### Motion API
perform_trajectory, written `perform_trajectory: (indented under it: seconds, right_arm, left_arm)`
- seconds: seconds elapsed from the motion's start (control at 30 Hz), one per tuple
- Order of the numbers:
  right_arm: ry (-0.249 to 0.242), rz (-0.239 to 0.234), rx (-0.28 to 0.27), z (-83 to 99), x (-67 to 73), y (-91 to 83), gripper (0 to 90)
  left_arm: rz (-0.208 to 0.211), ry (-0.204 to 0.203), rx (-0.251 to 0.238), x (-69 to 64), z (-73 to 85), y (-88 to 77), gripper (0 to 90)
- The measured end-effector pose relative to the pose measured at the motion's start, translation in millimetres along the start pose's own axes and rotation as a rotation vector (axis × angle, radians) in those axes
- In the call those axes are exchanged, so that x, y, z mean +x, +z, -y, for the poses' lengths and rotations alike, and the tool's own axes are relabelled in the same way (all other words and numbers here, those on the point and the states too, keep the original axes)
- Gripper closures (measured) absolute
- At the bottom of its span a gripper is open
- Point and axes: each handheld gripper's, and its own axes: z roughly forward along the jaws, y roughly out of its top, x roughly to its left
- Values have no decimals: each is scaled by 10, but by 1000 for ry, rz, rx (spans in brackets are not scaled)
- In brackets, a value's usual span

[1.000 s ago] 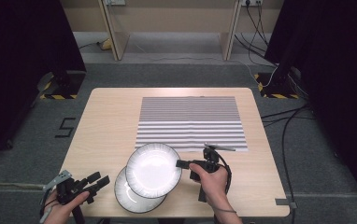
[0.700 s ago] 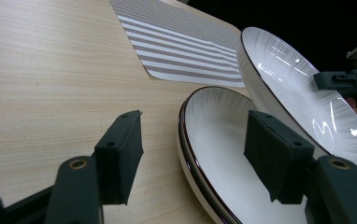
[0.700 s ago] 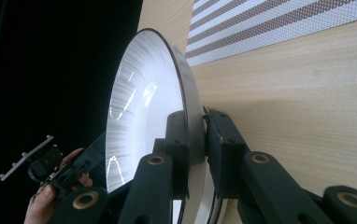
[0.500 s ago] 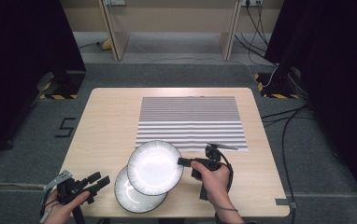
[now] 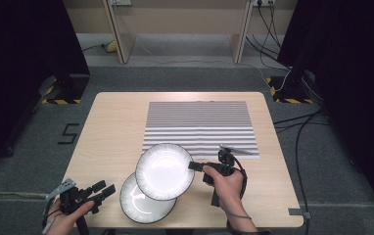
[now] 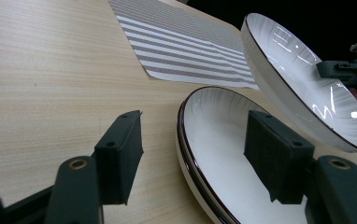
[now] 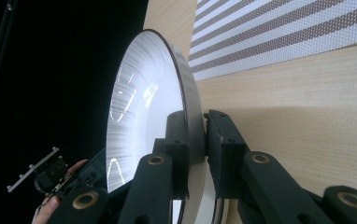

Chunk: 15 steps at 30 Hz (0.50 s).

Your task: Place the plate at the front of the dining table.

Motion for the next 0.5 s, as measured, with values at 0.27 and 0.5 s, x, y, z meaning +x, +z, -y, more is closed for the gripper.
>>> perform_trajectory:
  seconds: [0.27,0.5]
  right_arm:
    - [3,-1,-13,-37,-8,-36,791]
    - [6,4,-21,-57,-16,-51,790]
  left_arm:
    - [1,2,3,-1,2,2,365]
    - [2,0,2,-3,3,4,365]
